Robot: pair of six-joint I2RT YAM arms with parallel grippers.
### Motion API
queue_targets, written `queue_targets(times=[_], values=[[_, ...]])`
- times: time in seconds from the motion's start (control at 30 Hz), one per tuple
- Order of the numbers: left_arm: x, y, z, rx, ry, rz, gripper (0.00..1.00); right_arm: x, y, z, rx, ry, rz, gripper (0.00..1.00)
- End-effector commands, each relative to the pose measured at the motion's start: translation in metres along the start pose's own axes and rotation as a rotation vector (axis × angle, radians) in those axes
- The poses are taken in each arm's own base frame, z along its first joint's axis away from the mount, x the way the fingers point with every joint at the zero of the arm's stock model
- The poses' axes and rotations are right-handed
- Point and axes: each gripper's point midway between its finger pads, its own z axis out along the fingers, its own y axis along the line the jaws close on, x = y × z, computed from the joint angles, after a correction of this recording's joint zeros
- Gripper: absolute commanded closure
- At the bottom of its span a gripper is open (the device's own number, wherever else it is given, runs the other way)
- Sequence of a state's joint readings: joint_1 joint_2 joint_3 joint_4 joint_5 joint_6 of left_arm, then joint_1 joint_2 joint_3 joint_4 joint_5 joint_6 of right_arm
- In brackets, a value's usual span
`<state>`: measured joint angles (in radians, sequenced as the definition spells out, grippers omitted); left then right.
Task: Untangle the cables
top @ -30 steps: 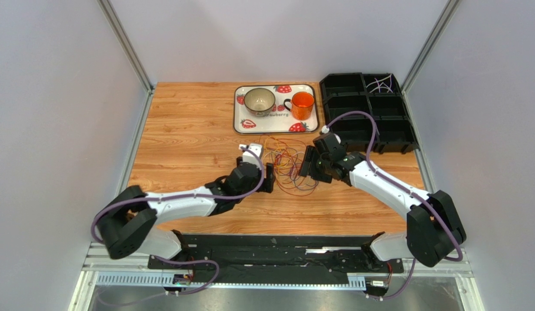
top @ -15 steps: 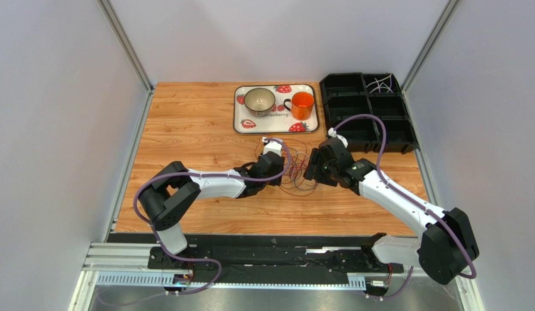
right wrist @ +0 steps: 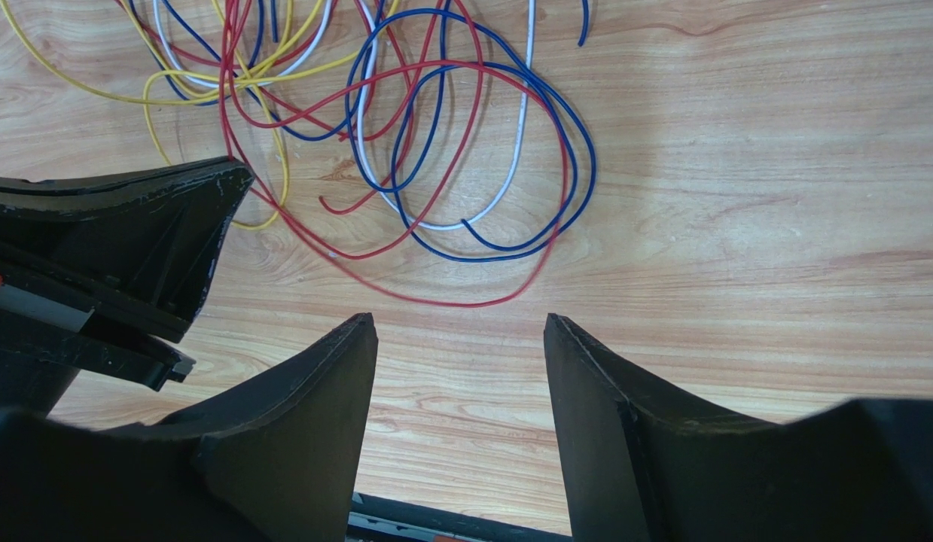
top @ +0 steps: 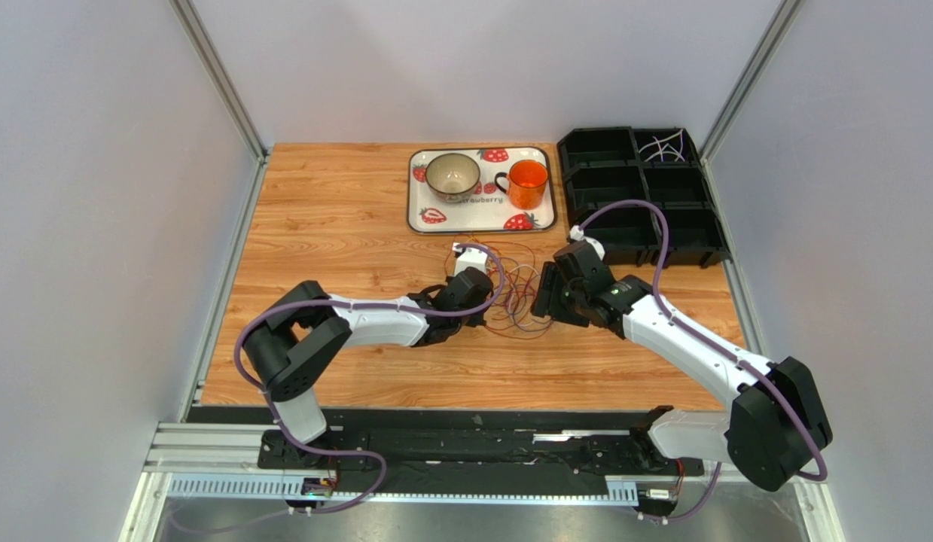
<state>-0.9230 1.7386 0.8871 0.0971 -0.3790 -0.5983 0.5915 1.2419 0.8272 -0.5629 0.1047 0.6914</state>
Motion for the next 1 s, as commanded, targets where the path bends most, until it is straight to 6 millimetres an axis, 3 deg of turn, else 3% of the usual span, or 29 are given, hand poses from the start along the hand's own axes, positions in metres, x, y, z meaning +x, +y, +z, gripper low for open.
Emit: queue_targets(times=[0.0,0.07,0.1,0.13,0.2,0.23,0.37,0.4,0.57,0.6,0.67,0.7,0.8,0.83,0.93,0.97], values=[[-0.009,0.001,-0.016,-0.001,-0.011,-0.018,1.00,-0.005,-0.004,-0.003,0.013,-0.028,-0.028,0.40],[-0.035,-0.008,-0.033,0.031,-0.055,-0.047,1.00,-0.006,-0.005,-0.004,0.018,-0.034,-0.034,0.40],[-0.036,-0.004,-0.043,0.019,-0.033,-0.040,1.00,-0.007,-0.006,-0.004,0.024,-0.035,-0.033,0.40],[-0.062,-0.012,-0.061,0.053,-0.086,-0.065,1.00,-0.009,-0.006,-0.005,0.024,-0.043,-0.038,0.40],[-0.081,-0.012,-0.083,0.063,-0.106,-0.056,1.00,-0.014,-0.006,-0.009,0.031,-0.061,-0.043,0.40],[-0.111,-0.018,-0.105,0.094,-0.169,-0.074,1.00,-0.016,-0.007,-0.011,0.035,-0.066,-0.047,0.40],[-0.173,-0.024,-0.163,0.138,-0.273,-0.029,1.00,-0.031,-0.009,-0.027,0.050,-0.133,-0.047,0.40],[-0.196,-0.031,-0.184,0.174,-0.313,-0.029,1.00,-0.035,-0.009,-0.031,0.049,-0.153,-0.045,0.40],[-0.269,-0.054,-0.280,0.387,-0.523,0.028,1.00,-0.063,-0.015,-0.063,0.059,-0.301,-0.008,0.38],[-0.294,-0.054,-0.310,0.412,-0.592,0.021,1.00,-0.066,-0.017,-0.067,0.059,-0.321,-0.001,0.38],[-0.312,-0.058,-0.335,0.444,-0.647,0.077,1.00,-0.071,-0.020,-0.077,0.061,-0.362,0.016,0.38],[-0.327,-0.066,-0.365,0.518,-0.700,0.093,1.00,-0.073,-0.022,-0.081,0.063,-0.376,0.026,0.38],[-0.336,-0.082,-0.406,0.663,-0.761,0.145,1.00,-0.078,-0.029,-0.095,0.067,-0.427,0.041,0.37],[-0.334,-0.084,-0.411,0.689,-0.762,0.148,1.00,-0.080,-0.032,-0.098,0.076,-0.445,0.046,0.37],[-0.311,-0.078,-0.394,0.679,-0.713,0.126,1.00,-0.080,-0.037,-0.108,0.073,-0.470,0.043,0.37],[-0.284,-0.078,-0.360,0.656,-0.630,0.131,1.00,-0.080,-0.037,-0.111,0.064,-0.474,0.041,0.37]])
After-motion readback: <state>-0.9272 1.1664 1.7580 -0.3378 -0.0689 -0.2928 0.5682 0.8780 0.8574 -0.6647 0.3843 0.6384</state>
